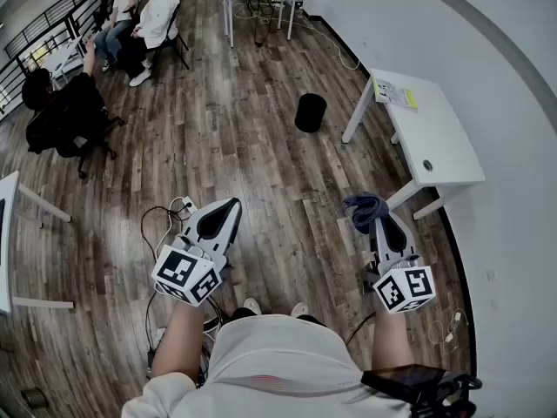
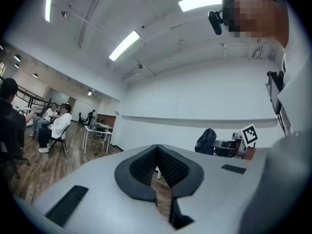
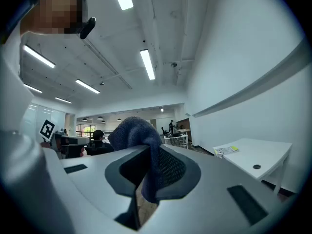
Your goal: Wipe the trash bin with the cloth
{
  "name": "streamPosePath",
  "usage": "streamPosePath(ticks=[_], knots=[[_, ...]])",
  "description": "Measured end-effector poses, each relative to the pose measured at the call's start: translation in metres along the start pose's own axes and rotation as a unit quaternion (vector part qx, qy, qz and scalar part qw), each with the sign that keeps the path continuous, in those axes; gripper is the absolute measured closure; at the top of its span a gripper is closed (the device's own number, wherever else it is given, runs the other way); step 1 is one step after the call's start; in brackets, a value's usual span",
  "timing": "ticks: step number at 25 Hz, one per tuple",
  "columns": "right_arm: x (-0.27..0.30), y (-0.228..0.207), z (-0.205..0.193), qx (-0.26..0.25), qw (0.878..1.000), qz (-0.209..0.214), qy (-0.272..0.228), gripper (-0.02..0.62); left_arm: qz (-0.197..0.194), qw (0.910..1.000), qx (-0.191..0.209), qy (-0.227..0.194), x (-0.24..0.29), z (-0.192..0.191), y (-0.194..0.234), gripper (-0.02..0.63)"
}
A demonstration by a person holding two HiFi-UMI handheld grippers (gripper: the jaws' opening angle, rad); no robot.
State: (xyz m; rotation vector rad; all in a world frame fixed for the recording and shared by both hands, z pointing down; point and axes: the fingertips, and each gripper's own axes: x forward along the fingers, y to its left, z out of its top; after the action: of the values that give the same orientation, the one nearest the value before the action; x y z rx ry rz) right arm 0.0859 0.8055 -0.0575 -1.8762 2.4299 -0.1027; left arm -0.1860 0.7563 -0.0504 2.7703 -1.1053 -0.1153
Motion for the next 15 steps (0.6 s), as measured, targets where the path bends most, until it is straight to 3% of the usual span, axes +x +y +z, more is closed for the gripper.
streamPosePath(ticks=[6, 15], knots=[[0.014, 0.024, -0.01, 0.002, 1.0, -0.014, 0.005, 0.551, 0.007, 1.0, 0.004, 0.002, -0.023, -0.005, 0.031, 0.597], [0.043, 0.064, -0.034, 0.006, 0.999, 0.003, 0.031, 0.551, 0.031, 0.9992, -0.023, 0.007, -0.049, -0.017, 0.085, 0.597]])
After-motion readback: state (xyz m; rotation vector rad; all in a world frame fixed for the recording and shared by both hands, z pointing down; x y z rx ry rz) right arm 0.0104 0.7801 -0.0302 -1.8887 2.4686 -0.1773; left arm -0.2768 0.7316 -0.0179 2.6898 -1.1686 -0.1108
